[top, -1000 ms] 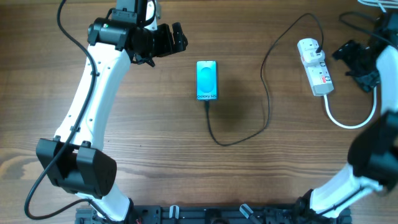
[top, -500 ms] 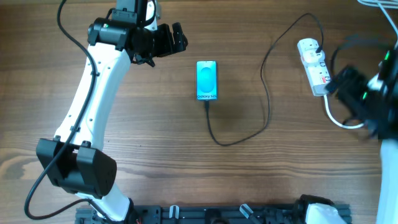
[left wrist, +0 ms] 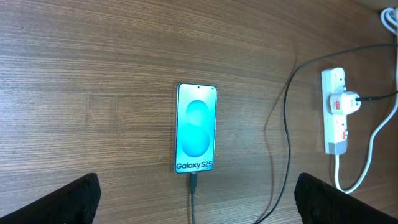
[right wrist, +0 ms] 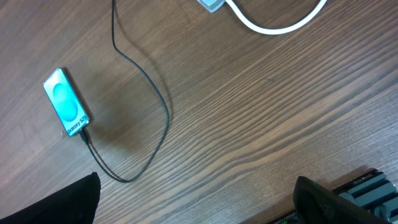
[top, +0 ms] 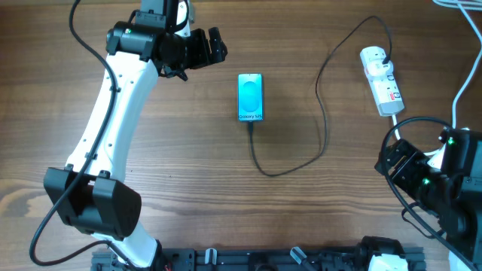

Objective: Plug charger to phone and switch on socket

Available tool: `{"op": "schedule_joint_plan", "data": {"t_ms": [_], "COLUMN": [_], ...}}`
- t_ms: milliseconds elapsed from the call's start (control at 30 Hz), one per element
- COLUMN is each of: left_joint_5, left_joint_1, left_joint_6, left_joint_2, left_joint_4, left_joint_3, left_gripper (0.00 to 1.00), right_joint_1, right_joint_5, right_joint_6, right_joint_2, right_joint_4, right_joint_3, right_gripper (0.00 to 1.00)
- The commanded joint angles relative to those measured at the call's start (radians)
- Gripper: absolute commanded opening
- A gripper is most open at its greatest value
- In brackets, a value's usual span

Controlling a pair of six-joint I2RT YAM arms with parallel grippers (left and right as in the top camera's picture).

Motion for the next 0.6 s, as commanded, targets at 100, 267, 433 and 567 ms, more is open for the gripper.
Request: {"op": "schedule_joint_plan", "data": {"t_ms": [100,267,433,567], "left_joint_5": [-0.006,-0.006,-0.006,-0.006], "left_joint_1": [-0.002,-0.002,-0.002,-0.002], "left_joint_6": [0.005,0.005,0.005,0.005], "left_joint_2": [0.009,0.009,0.009,0.009], "left_joint_4": [0.000,0.000,0.000,0.000], "left_joint_3": [-0.004,-0.004,-0.004,-0.004], "left_gripper": [1.00,1.00,1.00,1.00], "right_joint_1": [0.005,0.007,0.007,0.007], "right_joint_5": [-0.012,-0.006,-0.009,-0.092], "right_joint_6": [-0.003,-0.002,0.011,-0.034], "right_joint_2": [0.026,0.048,-0.008,-0.109], "right_joint_4": [0.005,0.021,0.171,0.374], "right_joint_3": [-0.009,-0.010,-0.097,-0.239], "right_gripper": [1.00,1.00,1.00,1.00]}}
